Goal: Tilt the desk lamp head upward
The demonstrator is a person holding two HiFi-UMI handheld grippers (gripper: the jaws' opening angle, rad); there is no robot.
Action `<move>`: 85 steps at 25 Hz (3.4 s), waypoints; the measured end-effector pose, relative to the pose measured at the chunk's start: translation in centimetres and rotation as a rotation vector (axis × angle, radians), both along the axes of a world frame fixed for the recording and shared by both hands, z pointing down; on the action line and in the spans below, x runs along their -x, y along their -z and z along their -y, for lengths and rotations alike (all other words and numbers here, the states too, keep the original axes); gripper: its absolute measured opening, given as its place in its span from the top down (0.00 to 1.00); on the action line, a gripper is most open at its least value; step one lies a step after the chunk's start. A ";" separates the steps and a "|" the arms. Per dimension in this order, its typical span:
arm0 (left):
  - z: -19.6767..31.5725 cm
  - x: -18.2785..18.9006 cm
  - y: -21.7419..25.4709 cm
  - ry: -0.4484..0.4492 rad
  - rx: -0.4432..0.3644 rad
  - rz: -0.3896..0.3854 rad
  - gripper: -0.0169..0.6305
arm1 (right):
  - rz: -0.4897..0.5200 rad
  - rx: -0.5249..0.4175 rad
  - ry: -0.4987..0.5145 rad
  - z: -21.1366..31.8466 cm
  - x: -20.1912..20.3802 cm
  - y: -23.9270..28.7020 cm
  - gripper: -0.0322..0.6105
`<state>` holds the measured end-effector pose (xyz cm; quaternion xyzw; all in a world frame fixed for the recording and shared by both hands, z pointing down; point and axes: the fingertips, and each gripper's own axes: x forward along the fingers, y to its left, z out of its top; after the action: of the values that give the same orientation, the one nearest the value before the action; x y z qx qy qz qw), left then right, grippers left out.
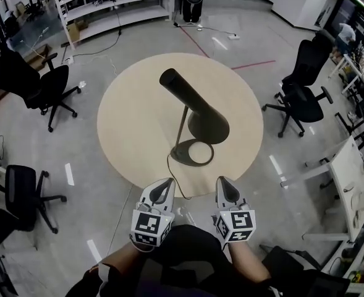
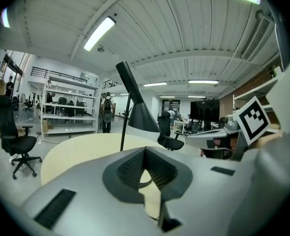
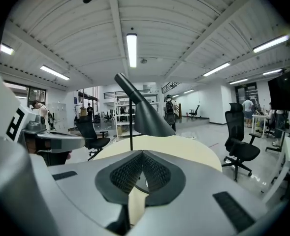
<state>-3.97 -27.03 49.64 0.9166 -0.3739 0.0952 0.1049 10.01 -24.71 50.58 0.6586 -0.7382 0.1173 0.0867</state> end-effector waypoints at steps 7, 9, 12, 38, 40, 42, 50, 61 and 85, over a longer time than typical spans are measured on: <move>5.8 0.3 2.5 -0.069 -0.036 -0.015 0.90 | 0.087 0.018 -0.071 4.4 -1.7 0.1 0.93; 7.1 0.0 3.8 -0.065 -0.055 -0.024 0.90 | 0.134 0.023 -0.073 5.4 -2.7 0.0 0.93; 9.0 -0.7 6.1 -0.033 -0.096 -0.020 0.90 | 0.231 0.031 -0.052 7.0 -4.5 -0.3 0.93; 17.3 -7.4 26.4 0.207 -0.455 0.073 0.77 | 1.154 0.035 0.270 15.2 -11.8 -2.4 0.79; 18.4 -8.7 26.5 0.198 -0.453 0.103 0.77 | 1.220 0.023 0.307 15.7 -12.1 -2.0 0.79; 19.5 -10.3 26.2 0.191 -0.440 0.126 0.77 | 1.273 0.008 0.337 16.0 -13.0 -1.7 0.79; 20.2 -10.0 24.2 0.169 -0.384 0.175 0.77 | 1.332 -0.032 0.396 15.8 -11.8 -1.2 0.79; 21.1 -10.1 24.0 0.166 -0.368 0.140 0.80 | 1.284 -0.043 0.355 16.2 -14.2 0.1 0.81; 21.1 -3.0 19.2 0.213 -0.218 -0.122 0.82 | 0.788 -0.146 0.298 13.5 -17.7 14.9 0.85</move>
<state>-1.01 -48.17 30.41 0.8818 -0.4699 -0.0133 0.0370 27.67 -38.23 35.69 0.4541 -0.8084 0.2935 -0.2327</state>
